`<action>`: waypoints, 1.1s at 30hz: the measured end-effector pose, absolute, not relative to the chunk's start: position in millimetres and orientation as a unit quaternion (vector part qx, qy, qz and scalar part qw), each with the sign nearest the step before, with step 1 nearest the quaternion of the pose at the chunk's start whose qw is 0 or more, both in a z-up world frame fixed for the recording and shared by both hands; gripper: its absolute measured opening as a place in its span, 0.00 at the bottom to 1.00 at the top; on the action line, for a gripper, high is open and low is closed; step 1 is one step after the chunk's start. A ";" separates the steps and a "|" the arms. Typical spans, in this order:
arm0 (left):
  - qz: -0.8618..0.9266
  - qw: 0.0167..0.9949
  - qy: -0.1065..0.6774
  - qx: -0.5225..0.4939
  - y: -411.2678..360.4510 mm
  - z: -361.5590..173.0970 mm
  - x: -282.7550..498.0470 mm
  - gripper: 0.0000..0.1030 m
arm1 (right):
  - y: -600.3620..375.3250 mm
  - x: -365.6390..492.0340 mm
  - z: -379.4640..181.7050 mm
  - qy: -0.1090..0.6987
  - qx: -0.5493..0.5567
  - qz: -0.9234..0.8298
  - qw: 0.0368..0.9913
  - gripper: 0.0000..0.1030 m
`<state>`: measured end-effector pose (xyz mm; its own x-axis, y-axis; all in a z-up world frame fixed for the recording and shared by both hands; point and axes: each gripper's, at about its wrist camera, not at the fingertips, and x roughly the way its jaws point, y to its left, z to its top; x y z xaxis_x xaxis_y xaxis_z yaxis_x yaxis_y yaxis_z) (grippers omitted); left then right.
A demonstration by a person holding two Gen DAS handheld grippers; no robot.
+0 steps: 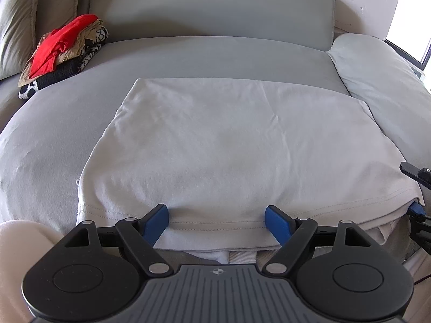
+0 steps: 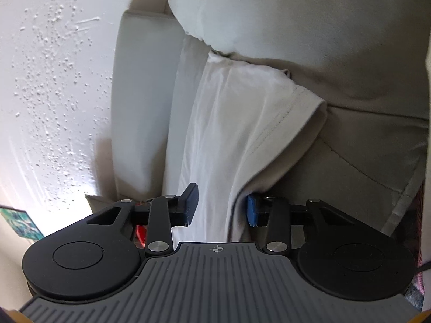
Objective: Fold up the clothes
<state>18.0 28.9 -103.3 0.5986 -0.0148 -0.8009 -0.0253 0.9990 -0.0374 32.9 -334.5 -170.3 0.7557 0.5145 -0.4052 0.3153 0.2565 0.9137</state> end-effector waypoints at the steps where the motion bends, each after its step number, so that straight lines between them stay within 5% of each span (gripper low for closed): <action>1: 0.003 0.894 0.448 -0.022 28.9 -103.3 18.1 0.76 | -335.4 29.6 -170.0 0.344 0.607 0.071 0.713 0.41; 17: 0.001 0.893 0.450 -0.021 27.6 -103.9 19.6 0.77 | -338.2 15.6 -164.0 0.359 0.592 0.053 0.720 0.42; 33: 0.000 0.894 0.448 -0.018 25.1 -106.7 20.0 0.79 | -345.5 60.6 -170.2 0.289 0.559 0.013 0.777 0.41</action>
<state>20.0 25.1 -106.7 0.5990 -0.0152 -0.8006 -0.0168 0.9994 -0.0315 60.6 -345.5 -170.2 0.8327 0.3426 -0.4351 0.3038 0.3744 0.8761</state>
